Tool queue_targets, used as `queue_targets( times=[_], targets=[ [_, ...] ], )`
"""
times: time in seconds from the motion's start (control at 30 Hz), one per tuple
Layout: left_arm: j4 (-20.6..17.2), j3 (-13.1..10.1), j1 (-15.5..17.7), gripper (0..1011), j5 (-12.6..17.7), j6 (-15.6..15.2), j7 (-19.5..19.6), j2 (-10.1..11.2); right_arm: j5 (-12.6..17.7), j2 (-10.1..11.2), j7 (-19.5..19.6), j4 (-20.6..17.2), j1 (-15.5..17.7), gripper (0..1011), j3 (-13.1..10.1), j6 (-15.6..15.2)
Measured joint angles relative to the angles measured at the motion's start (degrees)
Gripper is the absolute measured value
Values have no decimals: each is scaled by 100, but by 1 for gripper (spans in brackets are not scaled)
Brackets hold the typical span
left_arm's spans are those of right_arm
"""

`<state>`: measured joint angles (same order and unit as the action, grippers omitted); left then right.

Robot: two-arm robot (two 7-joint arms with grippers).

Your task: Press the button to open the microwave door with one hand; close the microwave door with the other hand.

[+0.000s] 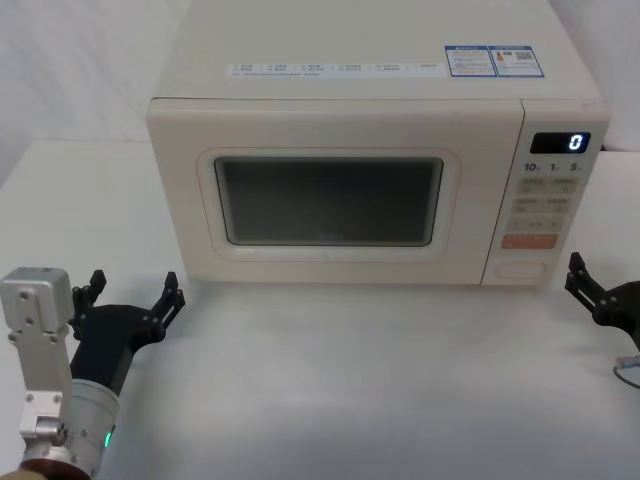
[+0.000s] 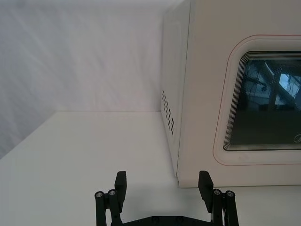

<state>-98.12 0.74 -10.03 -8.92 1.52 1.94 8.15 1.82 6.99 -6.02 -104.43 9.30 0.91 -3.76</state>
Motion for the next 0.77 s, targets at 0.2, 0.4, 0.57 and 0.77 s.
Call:
queue_targets(
  times=[0.2,0.4,0.57,0.77],
  targets=[
    [0,0,0,1001,0,0,0,0,0,0,0,0,0,1002,0,0],
    [0,0,0,1001,0,0,0,0,0,0,0,0,0,1002,0,0],
    [1,0,0,1001,0,0,0,0,0,0,0,0,0,1002,0,0],
    [1,0,0,1001,0,0,0,-1,0,0,0,0,0,1002,0,0]
  ],
)
